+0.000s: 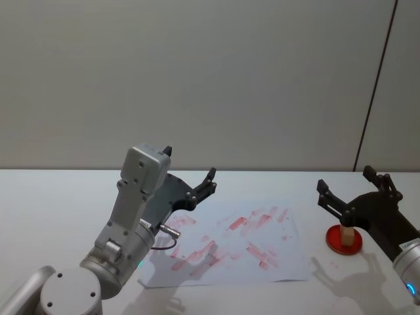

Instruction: Use the one hand to pick up the stamp and affix it onto the A4 paper.

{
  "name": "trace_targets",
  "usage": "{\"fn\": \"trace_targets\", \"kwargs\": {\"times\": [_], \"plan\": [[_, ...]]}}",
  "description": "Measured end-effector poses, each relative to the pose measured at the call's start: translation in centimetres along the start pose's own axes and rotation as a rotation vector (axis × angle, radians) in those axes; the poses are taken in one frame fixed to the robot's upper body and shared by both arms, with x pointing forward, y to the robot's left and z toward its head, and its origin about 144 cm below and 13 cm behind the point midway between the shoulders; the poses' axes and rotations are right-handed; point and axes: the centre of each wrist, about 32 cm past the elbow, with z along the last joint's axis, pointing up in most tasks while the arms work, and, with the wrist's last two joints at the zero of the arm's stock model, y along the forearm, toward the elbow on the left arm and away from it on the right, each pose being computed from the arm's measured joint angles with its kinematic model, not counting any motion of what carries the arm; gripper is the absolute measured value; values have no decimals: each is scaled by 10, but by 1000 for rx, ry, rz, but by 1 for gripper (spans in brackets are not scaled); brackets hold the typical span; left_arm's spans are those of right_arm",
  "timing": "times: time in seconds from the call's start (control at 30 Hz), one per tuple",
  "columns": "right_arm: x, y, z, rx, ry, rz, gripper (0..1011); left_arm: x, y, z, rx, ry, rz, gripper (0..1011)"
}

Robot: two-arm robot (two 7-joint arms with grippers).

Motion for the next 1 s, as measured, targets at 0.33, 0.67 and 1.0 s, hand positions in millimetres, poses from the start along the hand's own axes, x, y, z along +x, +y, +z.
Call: {"fn": "trace_targets", "kwargs": {"times": [0.33,0.67,1.0], "plan": [[0,0,0,0,0,0,1001,0,0,0,0,0,0,1003],[0,0,0,0,0,0,1001,0,0,0,0,0,0,1002],[0,0,0,0,0,0,1001,0,0,0,0,0,0,1002]]}}
